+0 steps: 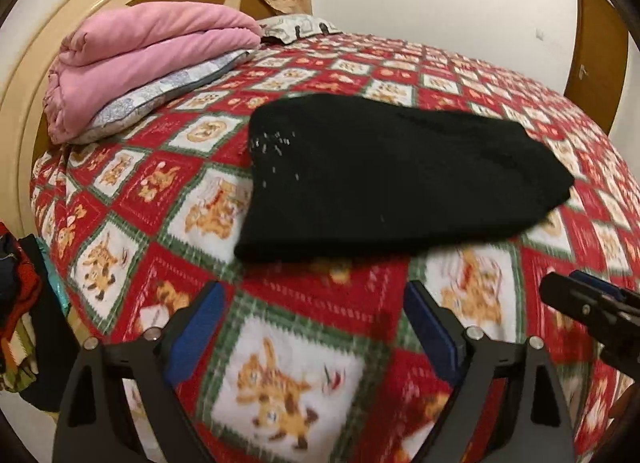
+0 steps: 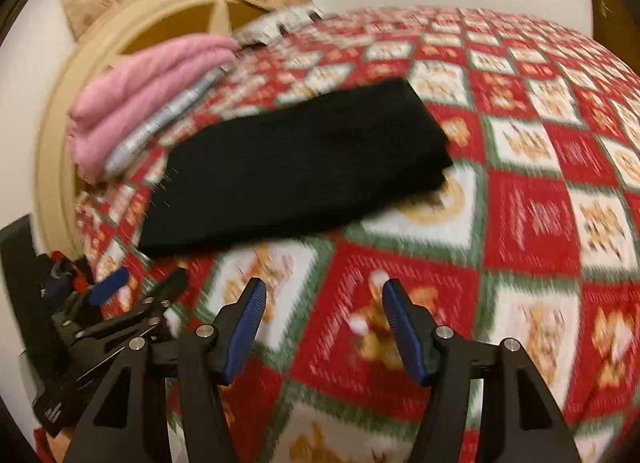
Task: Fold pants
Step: 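Open both grippers and release the folded black pants onto the bed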
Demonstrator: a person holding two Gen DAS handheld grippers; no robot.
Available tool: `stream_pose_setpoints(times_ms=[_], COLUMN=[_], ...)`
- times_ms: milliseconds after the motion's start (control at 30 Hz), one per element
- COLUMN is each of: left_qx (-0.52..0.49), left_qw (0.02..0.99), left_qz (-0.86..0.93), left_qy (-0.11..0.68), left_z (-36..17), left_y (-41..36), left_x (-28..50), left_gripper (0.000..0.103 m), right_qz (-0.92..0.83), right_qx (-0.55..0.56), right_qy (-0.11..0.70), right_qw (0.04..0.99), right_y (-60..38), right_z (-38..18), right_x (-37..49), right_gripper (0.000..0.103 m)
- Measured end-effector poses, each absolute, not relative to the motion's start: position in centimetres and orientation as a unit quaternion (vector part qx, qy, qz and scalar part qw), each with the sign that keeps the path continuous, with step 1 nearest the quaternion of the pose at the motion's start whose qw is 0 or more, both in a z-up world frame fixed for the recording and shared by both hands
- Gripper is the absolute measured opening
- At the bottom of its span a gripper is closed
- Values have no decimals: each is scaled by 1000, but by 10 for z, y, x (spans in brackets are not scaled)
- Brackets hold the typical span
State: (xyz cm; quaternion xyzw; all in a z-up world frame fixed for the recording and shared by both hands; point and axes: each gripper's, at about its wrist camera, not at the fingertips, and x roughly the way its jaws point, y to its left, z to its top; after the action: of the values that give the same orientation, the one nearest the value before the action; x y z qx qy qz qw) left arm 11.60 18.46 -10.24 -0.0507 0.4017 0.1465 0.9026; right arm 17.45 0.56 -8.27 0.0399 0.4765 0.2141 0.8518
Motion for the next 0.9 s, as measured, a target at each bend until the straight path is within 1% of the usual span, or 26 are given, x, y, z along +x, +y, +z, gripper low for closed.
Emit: stream_pose_setpoints(times_ms=[167,267,333,433,600,700,833,900], left_qx=[-57,-41,-32,-31,-24,-5,-7,-1], left_qw=[897,902,907,917,935,944,955,958], left_qz=[127,132,140,147,156,165,157,154], left_qy=[420,410,396,371,317,285,253,241], left_z=[-97,-85,-74,-57,-26,-9,9,13], left_y=[177,171,170,171,167,159,154,150], left_x=[102,92,85,74,50,39,26,22], left_gripper=[92,94,94,97,99,103,103,103], right_qz=[198,178,176,173,168,163,152,148], right_qx=[67,71,72,72,57,46,53,64], right_qy=[512,521,511,466,398,356,312,303], right_qw=[833,832,839,865,900,919,937,939], right_y=[-2,-4,-6,-10,-10,-11,-20,-26], right_z=[-80,-70,-59,-35,2,20,37,40], right_x=[160,148,138,118,85,66,47,43], right_gripper=[62,62,62,62,63,63,63,66])
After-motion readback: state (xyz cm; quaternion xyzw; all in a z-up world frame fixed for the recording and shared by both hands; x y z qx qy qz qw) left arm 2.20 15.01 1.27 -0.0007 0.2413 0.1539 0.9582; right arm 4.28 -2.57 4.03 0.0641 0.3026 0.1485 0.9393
